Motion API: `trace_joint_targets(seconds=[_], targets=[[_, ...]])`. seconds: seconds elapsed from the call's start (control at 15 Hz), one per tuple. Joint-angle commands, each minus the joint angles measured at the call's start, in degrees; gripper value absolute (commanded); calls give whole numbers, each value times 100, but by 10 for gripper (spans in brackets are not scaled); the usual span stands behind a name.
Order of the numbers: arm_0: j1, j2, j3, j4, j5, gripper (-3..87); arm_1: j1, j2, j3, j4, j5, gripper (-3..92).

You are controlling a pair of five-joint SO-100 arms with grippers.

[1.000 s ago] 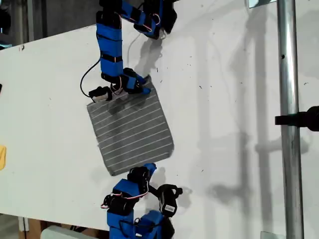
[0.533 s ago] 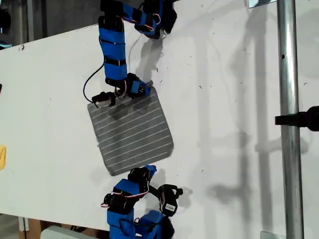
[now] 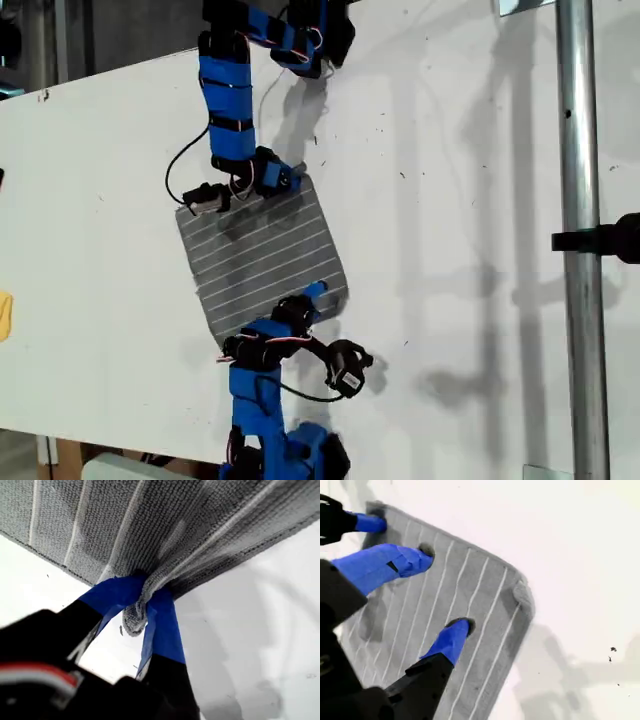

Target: Grasp corners of a towel and fold twice.

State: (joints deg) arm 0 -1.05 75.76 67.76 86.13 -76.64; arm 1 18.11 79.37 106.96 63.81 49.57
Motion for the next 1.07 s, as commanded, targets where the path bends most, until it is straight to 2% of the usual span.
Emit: trace_joint_targets(seconds=[0.0,0.33,0.6,0.73,0.8,0.87,0.93,1.0], targets=[[-237,-264,-88,-26,-334,200,-70,413,-141,-26,97,-3],[-378,-1125,0,-606,-703,204,-229,527,-141,-18,185,-3],[-193,-1415,782,-1723,-1222,212,-404,747,-123,123,255,-3],[-26,-1459,1195,-2074,-1617,210,-501,914,-79,158,325,-3],[79,-1468,1397,-2329,-1749,173,-536,976,-70,167,360,-3],[167,-1468,1494,-2443,-1890,34,-545,1028,-35,176,378,-3],[229,-1450,1503,-2452,-2021,-28,-554,1081,0,158,396,-3],[281,-1371,1503,-2452,-2101,-28,-554,1116,35,158,413,-3]])
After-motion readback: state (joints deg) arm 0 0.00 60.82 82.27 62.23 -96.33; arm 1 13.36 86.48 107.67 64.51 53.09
